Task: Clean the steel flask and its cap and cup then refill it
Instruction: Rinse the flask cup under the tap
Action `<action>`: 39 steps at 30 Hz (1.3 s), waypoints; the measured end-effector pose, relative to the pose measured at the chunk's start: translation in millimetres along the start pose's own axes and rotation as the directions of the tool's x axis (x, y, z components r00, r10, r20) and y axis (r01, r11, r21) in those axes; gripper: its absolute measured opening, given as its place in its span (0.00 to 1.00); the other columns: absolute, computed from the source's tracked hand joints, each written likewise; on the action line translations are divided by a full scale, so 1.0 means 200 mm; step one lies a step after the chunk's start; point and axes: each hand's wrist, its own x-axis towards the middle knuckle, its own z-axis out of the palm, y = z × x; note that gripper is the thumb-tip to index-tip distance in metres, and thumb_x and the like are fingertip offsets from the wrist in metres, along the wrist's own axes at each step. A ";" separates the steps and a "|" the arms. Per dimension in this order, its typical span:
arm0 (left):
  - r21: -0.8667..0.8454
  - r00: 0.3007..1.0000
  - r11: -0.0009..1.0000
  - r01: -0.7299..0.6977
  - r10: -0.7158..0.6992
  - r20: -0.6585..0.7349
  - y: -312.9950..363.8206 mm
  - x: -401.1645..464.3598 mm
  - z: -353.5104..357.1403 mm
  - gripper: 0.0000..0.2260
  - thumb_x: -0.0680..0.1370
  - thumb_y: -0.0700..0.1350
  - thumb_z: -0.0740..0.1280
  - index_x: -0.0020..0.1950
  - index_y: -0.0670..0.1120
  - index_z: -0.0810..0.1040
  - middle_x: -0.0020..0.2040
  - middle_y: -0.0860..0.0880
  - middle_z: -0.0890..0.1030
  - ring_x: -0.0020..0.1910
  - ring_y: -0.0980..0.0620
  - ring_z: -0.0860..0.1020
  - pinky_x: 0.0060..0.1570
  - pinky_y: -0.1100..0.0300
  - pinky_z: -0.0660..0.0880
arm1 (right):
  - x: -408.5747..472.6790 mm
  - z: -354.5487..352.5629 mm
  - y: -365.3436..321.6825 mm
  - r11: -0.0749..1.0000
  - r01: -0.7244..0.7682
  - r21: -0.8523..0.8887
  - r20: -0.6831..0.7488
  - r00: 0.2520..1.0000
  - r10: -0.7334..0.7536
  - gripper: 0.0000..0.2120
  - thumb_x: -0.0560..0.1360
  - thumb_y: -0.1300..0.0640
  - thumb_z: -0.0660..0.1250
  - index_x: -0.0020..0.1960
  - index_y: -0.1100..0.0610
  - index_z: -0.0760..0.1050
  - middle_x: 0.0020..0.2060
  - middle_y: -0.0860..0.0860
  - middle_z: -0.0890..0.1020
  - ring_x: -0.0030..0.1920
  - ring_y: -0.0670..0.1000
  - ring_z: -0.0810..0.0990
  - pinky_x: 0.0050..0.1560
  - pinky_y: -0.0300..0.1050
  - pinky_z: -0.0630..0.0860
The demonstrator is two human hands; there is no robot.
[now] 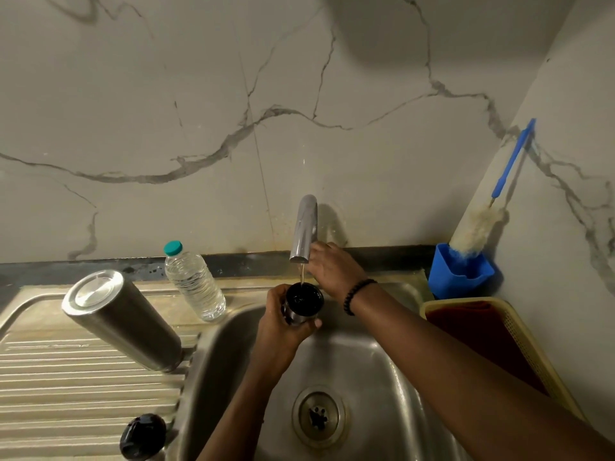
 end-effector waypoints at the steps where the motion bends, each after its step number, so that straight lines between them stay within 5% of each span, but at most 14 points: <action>1: -0.003 1.000 1.000 0.003 -0.003 -0.005 0.00 0.00 0.00 0.28 0.69 0.40 0.80 0.60 0.57 0.69 0.57 0.57 0.80 0.54 0.65 0.78 0.49 0.74 0.73 | 0.01 0.01 0.02 0.998 -0.015 -0.060 0.047 0.999 0.017 0.15 0.78 0.63 0.65 0.64 0.61 0.75 0.65 0.56 0.75 0.65 0.56 0.72 0.67 0.49 0.70; 5: -0.026 1.000 0.999 0.018 -0.018 0.002 0.00 -0.01 -0.02 0.28 0.69 0.40 0.80 0.61 0.55 0.70 0.57 0.57 0.80 0.54 0.65 0.78 0.49 0.74 0.73 | 0.02 0.08 0.08 0.993 -0.091 -0.075 0.071 0.993 0.096 0.13 0.81 0.59 0.59 0.61 0.62 0.76 0.63 0.56 0.76 0.63 0.55 0.71 0.67 0.50 0.69; 8: -0.054 1.000 0.998 0.029 -0.029 -0.007 0.00 -0.01 -0.05 0.28 0.69 0.39 0.80 0.63 0.52 0.71 0.57 0.57 0.81 0.54 0.65 0.79 0.48 0.74 0.74 | 0.00 0.11 0.10 0.987 -0.063 -0.150 0.056 0.996 0.072 0.12 0.77 0.60 0.66 0.59 0.62 0.79 0.58 0.56 0.81 0.60 0.56 0.75 0.63 0.52 0.73; 11: -0.063 1.000 0.998 0.016 -0.018 -0.018 0.01 -0.02 -0.08 0.28 0.69 0.41 0.80 0.63 0.53 0.72 0.56 0.58 0.81 0.53 0.65 0.79 0.46 0.74 0.74 | -0.02 0.13 0.03 0.963 -0.236 0.130 -0.175 0.950 0.257 0.07 0.74 0.65 0.69 0.51 0.60 0.82 0.48 0.52 0.84 0.49 0.54 0.78 0.52 0.51 0.79; 13: -0.086 1.000 0.996 0.000 -0.002 -0.022 0.01 -0.03 -0.08 0.28 0.70 0.41 0.80 0.65 0.53 0.72 0.55 0.60 0.81 0.54 0.64 0.78 0.47 0.72 0.75 | -0.06 0.12 -0.05 0.733 -0.446 0.514 -0.160 0.790 0.592 0.09 0.76 0.65 0.65 0.53 0.57 0.81 0.46 0.47 0.79 0.49 0.48 0.76 0.50 0.40 0.75; 15: -0.126 1.000 0.992 -0.014 0.011 -0.023 0.02 -0.04 -0.08 0.28 0.70 0.40 0.79 0.65 0.53 0.72 0.56 0.62 0.80 0.56 0.63 0.78 0.50 0.69 0.76 | -0.12 0.11 -0.13 0.331 -0.581 0.743 0.122 0.604 0.787 0.07 0.80 0.58 0.62 0.52 0.56 0.79 0.45 0.48 0.80 0.47 0.47 0.78 0.42 0.35 0.71; 17: -0.151 1.000 0.988 -0.022 0.020 -0.010 0.03 -0.05 -0.06 0.27 0.71 0.39 0.78 0.65 0.52 0.72 0.57 0.61 0.81 0.57 0.62 0.78 0.51 0.69 0.76 | -0.20 0.08 -0.19 -0.177 -0.522 0.834 0.478 0.524 0.705 0.12 0.81 0.51 0.61 0.51 0.58 0.79 0.46 0.55 0.83 0.42 0.49 0.82 0.39 0.39 0.75; 18: -0.149 1.000 0.989 -0.027 0.027 0.002 0.03 -0.06 -0.05 0.27 0.71 0.39 0.78 0.66 0.52 0.73 0.58 0.60 0.81 0.57 0.62 0.79 0.51 0.69 0.76 | -0.24 0.06 -0.21 -0.358 -0.474 0.804 0.589 0.555 0.587 0.14 0.81 0.48 0.60 0.53 0.57 0.78 0.47 0.56 0.84 0.40 0.49 0.83 0.38 0.41 0.77; 19: -0.143 0.999 0.989 -0.030 0.032 0.013 0.03 -0.07 -0.04 0.27 0.71 0.40 0.78 0.66 0.52 0.74 0.58 0.59 0.80 0.58 0.61 0.78 0.52 0.68 0.77 | -0.29 0.05 -0.23 -0.411 -0.454 0.790 0.612 0.623 0.488 0.16 0.81 0.45 0.60 0.57 0.55 0.78 0.48 0.54 0.84 0.42 0.49 0.83 0.40 0.42 0.79; 20: -0.131 0.999 0.991 -0.034 0.037 0.018 0.03 -0.08 -0.04 0.27 0.71 0.42 0.78 0.67 0.53 0.75 0.59 0.59 0.80 0.58 0.61 0.78 0.52 0.66 0.77 | -0.32 0.04 -0.24 -0.339 -0.473 0.813 0.581 0.695 0.424 0.16 0.80 0.44 0.60 0.60 0.52 0.76 0.51 0.51 0.83 0.46 0.48 0.82 0.44 0.43 0.81; 24: -0.076 0.997 0.996 -0.051 0.055 0.048 0.02 -0.10 -0.03 0.26 0.72 0.45 0.77 0.68 0.54 0.75 0.62 0.54 0.78 0.59 0.60 0.78 0.53 0.67 0.77 | -0.37 0.04 -0.24 0.289 -0.493 0.821 0.395 0.854 0.338 0.32 0.72 0.44 0.73 0.71 0.43 0.61 0.63 0.41 0.73 0.63 0.43 0.72 0.59 0.35 0.73; 30: -0.178 0.985 0.983 -0.042 0.070 0.155 0.10 -0.12 -0.03 0.27 0.76 0.34 0.72 0.72 0.51 0.72 0.63 0.57 0.81 0.63 0.59 0.78 0.58 0.65 0.76 | -0.34 -0.04 -0.24 0.640 -0.379 0.668 0.083 0.893 0.442 0.28 0.71 0.43 0.73 0.66 0.43 0.64 0.61 0.44 0.71 0.60 0.43 0.73 0.57 0.35 0.75; 34: -0.162 0.995 0.987 0.017 -0.001 0.100 0.06 -0.12 -0.05 0.22 0.79 0.33 0.67 0.70 0.52 0.72 0.62 0.53 0.82 0.61 0.57 0.80 0.60 0.60 0.78 | -0.39 0.02 -0.28 0.734 -0.358 0.577 -0.201 0.809 0.553 0.30 0.72 0.41 0.66 0.70 0.51 0.64 0.62 0.48 0.70 0.58 0.44 0.73 0.53 0.35 0.76; 39: -0.012 0.989 0.999 0.048 -0.046 0.137 -0.05 -0.19 -0.05 0.26 0.75 0.33 0.68 0.64 0.60 0.73 0.61 0.55 0.81 0.62 0.57 0.79 0.58 0.59 0.77 | -0.46 0.20 -0.32 0.621 -0.513 0.592 0.065 0.799 0.598 0.22 0.74 0.49 0.69 0.65 0.50 0.68 0.54 0.49 0.76 0.53 0.46 0.77 0.51 0.38 0.77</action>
